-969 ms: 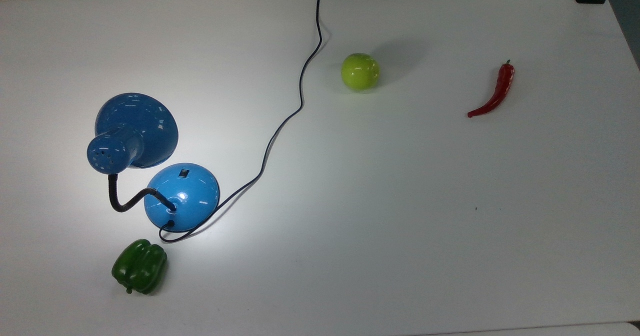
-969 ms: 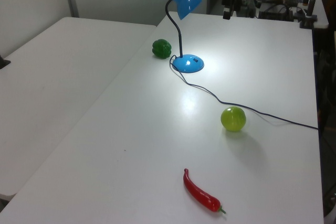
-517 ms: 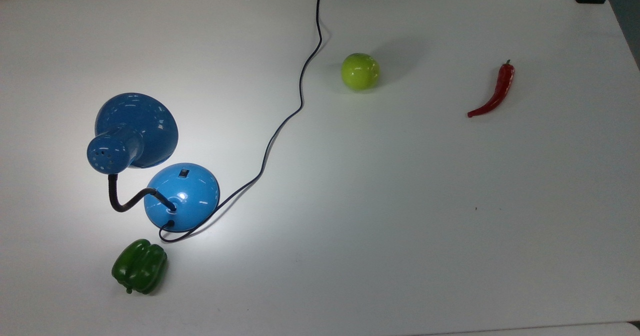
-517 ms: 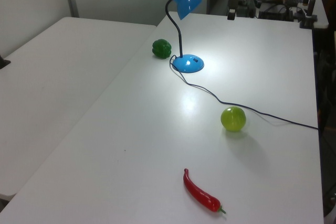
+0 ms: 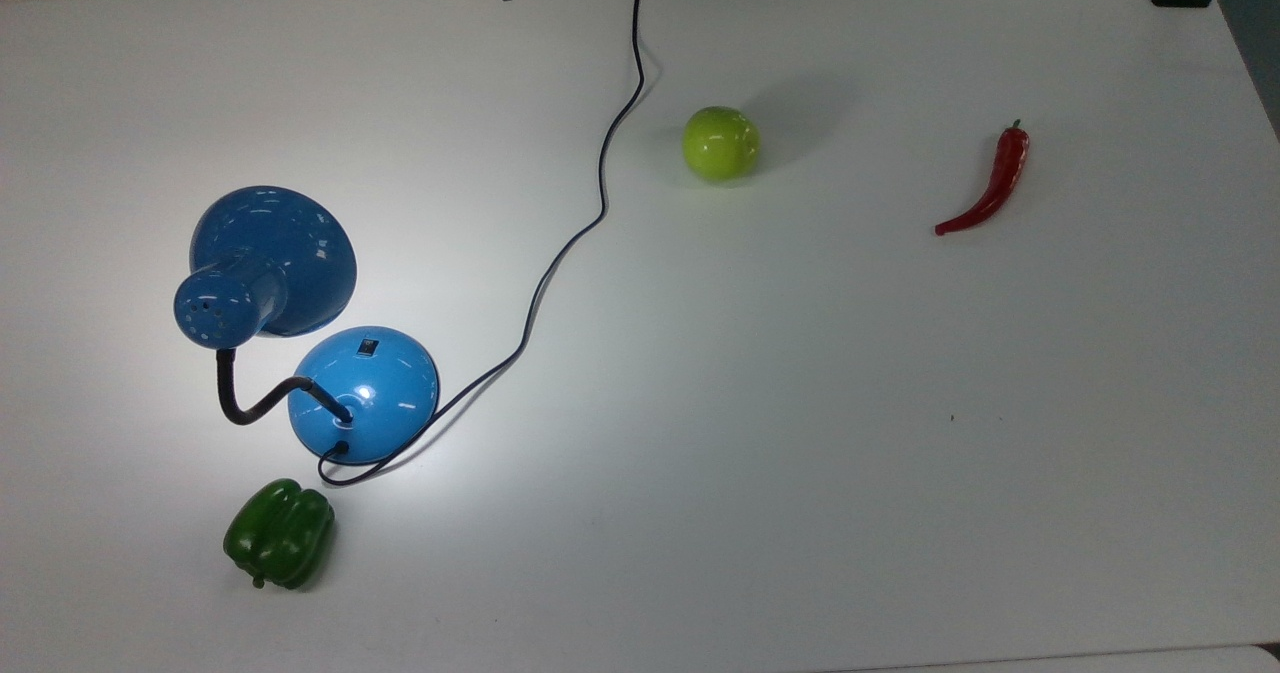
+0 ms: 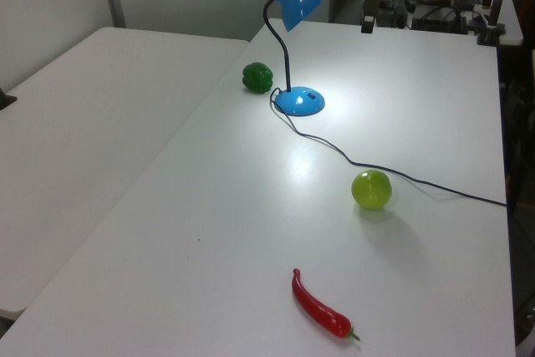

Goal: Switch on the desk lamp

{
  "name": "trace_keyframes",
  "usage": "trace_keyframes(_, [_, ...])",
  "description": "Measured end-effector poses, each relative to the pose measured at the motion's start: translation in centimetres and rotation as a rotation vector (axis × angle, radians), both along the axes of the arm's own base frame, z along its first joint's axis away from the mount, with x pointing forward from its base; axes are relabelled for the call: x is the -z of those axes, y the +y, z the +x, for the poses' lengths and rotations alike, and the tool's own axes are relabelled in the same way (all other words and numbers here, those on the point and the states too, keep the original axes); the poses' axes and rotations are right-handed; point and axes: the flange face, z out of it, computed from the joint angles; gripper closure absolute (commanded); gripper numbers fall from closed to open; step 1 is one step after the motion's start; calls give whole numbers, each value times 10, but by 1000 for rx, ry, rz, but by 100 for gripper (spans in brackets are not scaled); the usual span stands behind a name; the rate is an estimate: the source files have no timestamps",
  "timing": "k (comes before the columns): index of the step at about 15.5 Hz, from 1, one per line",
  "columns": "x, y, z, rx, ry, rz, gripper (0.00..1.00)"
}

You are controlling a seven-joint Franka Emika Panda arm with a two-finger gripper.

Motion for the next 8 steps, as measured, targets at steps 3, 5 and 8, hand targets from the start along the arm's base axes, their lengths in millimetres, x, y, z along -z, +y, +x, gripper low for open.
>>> trace_keyframes(3, [2, 7, -1, -12, 4, -1, 0])
trace_keyframes(5, [4, 8, -1, -14, 7, -2, 0])
trace_keyframes(8, [4, 7, -1, -12, 8, -2, 0])
